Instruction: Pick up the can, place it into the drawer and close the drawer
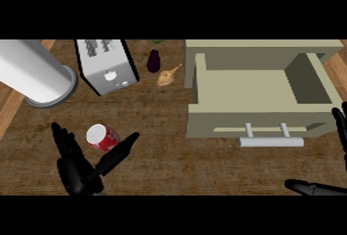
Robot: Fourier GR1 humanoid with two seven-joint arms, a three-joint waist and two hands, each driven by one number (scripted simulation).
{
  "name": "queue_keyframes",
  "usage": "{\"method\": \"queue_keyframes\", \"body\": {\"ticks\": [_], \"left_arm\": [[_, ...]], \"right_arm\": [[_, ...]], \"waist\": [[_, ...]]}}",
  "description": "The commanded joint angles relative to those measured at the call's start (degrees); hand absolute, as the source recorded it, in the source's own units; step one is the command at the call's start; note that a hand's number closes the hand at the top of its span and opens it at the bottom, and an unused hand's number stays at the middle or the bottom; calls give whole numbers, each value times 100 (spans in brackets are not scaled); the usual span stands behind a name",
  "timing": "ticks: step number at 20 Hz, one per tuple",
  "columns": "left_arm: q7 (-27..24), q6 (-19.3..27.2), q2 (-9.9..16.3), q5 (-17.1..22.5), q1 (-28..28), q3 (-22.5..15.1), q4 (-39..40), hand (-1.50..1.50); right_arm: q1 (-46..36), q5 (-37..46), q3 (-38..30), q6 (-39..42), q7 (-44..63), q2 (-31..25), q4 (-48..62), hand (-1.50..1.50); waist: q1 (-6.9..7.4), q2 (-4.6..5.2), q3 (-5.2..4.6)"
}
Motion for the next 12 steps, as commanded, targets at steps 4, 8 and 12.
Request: {"method": "queue_keyframes", "body": {"ticks": [4,8,12], "left_arm": [[-1214,687,-5,1241,-120,-107,918,-150],[-2570,936,-5,2567,-241,-89,1592,-150],[-3455,258,-4,3400,-164,388,1865,-150]], "right_arm": [[449,-168,-207,182,-49,64,-320,-150],[419,60,4,104,38,159,-416,-150],[58,-283,-372,211,557,-178,-568,-150]], "waist": [[-7,-2,1],[-14,0,-5],[7,-1,-2]]}}
